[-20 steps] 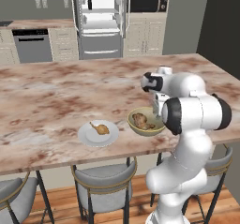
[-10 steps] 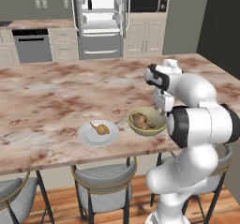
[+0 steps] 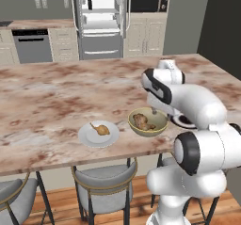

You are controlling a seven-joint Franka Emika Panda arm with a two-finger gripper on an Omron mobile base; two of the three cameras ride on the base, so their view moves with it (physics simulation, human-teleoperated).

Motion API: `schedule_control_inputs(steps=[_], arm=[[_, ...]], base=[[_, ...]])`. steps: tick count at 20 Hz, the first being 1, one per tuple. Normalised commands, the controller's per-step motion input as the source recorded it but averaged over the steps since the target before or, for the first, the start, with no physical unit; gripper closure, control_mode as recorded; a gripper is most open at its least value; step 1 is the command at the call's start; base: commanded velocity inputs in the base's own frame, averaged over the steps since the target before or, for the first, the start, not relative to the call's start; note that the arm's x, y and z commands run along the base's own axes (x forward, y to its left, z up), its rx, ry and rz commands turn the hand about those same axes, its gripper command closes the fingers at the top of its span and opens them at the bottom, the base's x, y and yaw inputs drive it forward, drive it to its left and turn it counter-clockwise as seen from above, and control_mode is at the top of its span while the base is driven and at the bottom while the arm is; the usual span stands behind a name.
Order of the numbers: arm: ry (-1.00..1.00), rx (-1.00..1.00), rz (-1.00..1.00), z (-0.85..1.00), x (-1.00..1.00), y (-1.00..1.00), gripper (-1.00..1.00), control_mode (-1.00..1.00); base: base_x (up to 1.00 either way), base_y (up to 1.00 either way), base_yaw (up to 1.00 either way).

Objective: Pick the chicken drumstick and onion from their plates and place them in the bowl. Then put the bowl in the fridge.

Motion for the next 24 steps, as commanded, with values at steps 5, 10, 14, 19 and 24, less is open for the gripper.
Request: schedule_control_inputs(steps=[5,10,14,19,24], arm=[[-0.01,0.0,0.69,0.23,-0.28,0.26,-1.0,-1.0],[0.0,0.0,0.65,0.29,-0.17,0.3,-1.0,-1.0],[0.02,0.0,0.7,0.2,-0.14,0.3,-1.0,-1.0],[0.01,0.07,0.73,0.05,-0.12,0.26,-1.0,-1.0],[0.0,0.18,0.61,0.0,0.07,0.24,-1.0,-1.0]], base=[[0.0,0.0,0.0],[0.0,0.0,0.0],[0.0,0.0,0.0],[0.0,0.0,0.0],[0.0,0.0,0.0]])
